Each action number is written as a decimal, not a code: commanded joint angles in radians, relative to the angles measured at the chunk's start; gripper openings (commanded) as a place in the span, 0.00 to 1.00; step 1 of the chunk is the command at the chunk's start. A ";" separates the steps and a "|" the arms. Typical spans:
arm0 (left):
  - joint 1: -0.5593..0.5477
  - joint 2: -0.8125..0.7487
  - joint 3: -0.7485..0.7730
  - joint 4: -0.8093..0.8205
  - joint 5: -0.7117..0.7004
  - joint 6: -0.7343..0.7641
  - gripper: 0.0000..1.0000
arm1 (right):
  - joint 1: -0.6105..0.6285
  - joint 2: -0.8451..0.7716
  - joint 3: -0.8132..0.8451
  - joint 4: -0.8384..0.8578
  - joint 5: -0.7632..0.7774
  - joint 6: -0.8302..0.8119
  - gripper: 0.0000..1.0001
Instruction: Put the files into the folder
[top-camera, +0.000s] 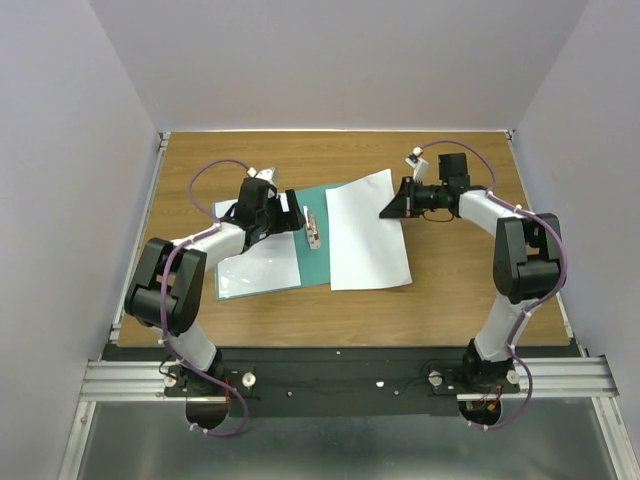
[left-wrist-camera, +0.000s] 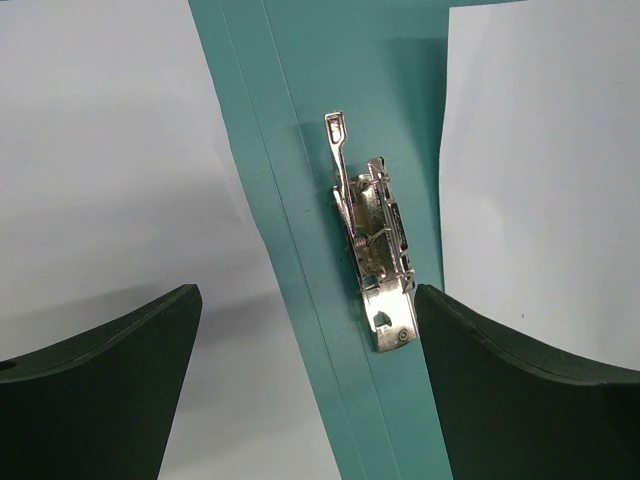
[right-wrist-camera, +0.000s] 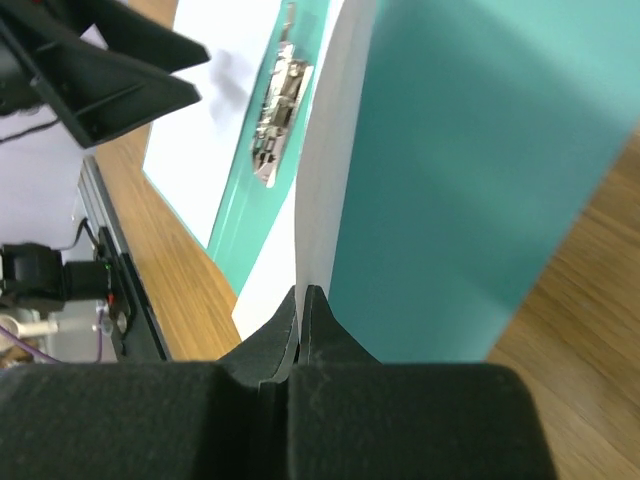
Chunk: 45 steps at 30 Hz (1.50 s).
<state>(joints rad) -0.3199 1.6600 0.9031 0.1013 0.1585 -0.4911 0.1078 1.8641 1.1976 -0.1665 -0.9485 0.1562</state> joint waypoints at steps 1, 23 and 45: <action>0.007 0.017 0.014 0.038 0.030 -0.001 0.97 | 0.023 -0.010 0.002 0.007 0.019 -0.064 0.01; 0.007 0.044 0.000 0.072 0.067 -0.009 0.97 | 0.067 0.076 0.046 0.142 0.031 0.089 0.01; 0.007 0.086 0.023 0.095 0.107 0.008 0.97 | 0.072 0.211 0.200 0.098 -0.029 0.094 0.01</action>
<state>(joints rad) -0.3199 1.7271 0.9031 0.1658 0.2363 -0.4976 0.1711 2.0327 1.3373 -0.0299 -0.9379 0.2787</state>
